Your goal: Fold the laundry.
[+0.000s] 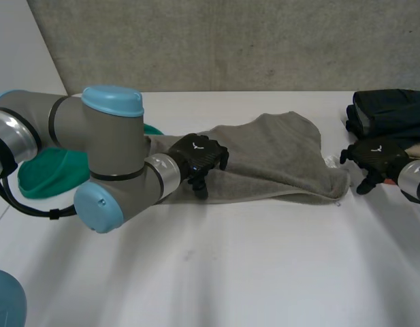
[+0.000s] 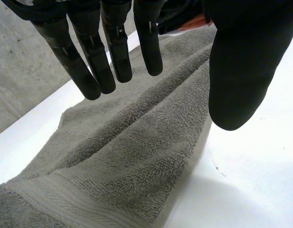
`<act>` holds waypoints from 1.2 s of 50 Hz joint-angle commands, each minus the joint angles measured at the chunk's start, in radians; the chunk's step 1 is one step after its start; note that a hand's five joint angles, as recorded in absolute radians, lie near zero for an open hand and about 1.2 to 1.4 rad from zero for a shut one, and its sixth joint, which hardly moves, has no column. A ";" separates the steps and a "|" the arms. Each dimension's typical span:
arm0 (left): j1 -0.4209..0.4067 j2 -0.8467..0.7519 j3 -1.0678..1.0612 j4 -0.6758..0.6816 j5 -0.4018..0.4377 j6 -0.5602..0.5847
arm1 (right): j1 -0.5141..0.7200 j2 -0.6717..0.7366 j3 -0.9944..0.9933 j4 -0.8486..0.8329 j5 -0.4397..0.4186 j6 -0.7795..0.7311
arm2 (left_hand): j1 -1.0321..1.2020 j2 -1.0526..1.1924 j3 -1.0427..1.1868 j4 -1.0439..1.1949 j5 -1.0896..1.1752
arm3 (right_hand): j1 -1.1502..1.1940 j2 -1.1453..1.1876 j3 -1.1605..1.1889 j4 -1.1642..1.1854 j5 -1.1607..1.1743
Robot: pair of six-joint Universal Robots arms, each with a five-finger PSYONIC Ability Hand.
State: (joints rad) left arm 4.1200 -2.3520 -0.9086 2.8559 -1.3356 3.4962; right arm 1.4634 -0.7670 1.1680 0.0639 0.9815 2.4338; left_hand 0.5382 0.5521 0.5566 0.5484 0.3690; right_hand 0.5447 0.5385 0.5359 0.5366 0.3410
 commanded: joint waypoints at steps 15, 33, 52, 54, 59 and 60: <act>0.011 -0.021 0.003 0.033 0.003 -0.042 | 0.110 -0.087 0.075 -0.087 -0.004 0.185 | 0.042 0.028 0.024 0.032 0.037 | 0.852 0.858 0.860 0.860 0.881; -0.040 -0.139 0.149 0.033 -0.063 -0.220 | 0.389 -0.635 0.003 0.269 0.218 0.278 | -0.175 -0.189 -0.193 -0.185 -0.180 | 0.852 0.858 0.860 0.860 0.881; -0.050 -0.141 0.140 0.022 -0.111 -0.339 | 0.470 -0.732 -0.183 0.386 0.430 0.406 | 0.858 0.844 0.840 0.848 0.853 | 0.852 0.858 0.860 0.860 0.881; -0.030 -0.100 0.117 0.025 -0.117 -0.348 | 0.451 -0.713 -0.168 0.387 0.428 0.401 | 0.858 0.844 0.840 0.848 0.853 | 0.852 0.858 0.860 0.860 0.881; 0.048 0.107 -0.007 0.063 -0.102 -0.319 | 0.385 -0.643 -0.084 0.383 0.425 0.341 | 0.858 0.844 0.840 0.848 0.853 | 0.852 0.858 0.860 0.860 0.881; 0.074 0.185 -0.053 0.071 -0.085 -0.295 | 0.365 -0.614 -0.050 0.378 0.424 0.306 | 0.858 0.844 0.840 0.848 0.853 | 0.852 0.858 0.860 0.860 0.881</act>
State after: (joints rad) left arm 4.1064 -2.4034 -0.8212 2.8920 -1.4464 3.1606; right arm 1.9029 -1.4657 1.0177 0.4509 1.4107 2.8214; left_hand 1.1536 1.1853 1.1740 1.1893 0.9758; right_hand 1.1266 1.1758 1.1858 1.1934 0.9936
